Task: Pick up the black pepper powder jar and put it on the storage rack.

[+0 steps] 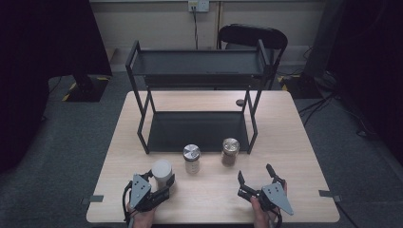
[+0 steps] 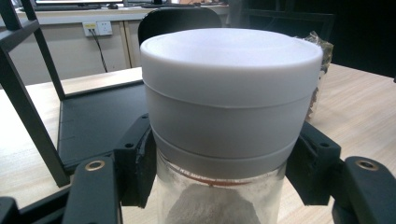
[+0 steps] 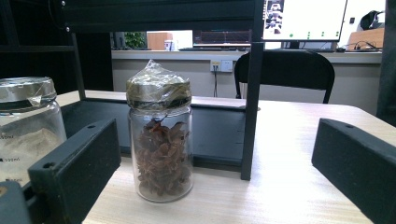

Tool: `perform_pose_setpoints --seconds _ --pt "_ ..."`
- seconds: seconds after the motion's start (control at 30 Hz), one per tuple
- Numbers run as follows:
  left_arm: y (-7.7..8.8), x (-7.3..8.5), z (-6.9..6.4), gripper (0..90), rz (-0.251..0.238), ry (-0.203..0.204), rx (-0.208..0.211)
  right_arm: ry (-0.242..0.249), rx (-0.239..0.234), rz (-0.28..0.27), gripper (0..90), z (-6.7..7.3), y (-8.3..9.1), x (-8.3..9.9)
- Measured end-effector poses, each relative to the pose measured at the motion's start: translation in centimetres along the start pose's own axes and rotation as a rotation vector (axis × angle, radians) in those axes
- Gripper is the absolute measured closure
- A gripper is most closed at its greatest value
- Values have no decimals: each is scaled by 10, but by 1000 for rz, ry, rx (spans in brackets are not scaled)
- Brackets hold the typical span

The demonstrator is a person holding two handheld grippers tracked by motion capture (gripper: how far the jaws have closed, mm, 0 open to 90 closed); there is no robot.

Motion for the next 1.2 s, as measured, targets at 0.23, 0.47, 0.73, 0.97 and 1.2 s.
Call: perform_pose_setpoints --seconds 0.23,0.47,0.73,0.97,1.2 --pt "1 -3 0 347 -6 -3 0 0 0 0 1 0 0 0" --pt "2 -8 2 347 -19 0 -2 0 0 0 1 0 0 0" --pt "2 -12 5 347 -26 1 -13 -1 0 0 1 0 0 0" --pt "0 -17 9 347 -32 4 -20 -1 0 0 1 0 0 0" --pt "-1 -25 10 347 -43 11 -27 0 0 0 1 0 0 0"
Point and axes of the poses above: each handheld gripper's, and its own axes: y roughly backward along the jaws, x roughly out of its underside, z roughly to its left, the point moved 6 cm from there along -y, roughly forward along the jaws, and after that the axes turned 12 degrees about -x, right-handed, at the moved point
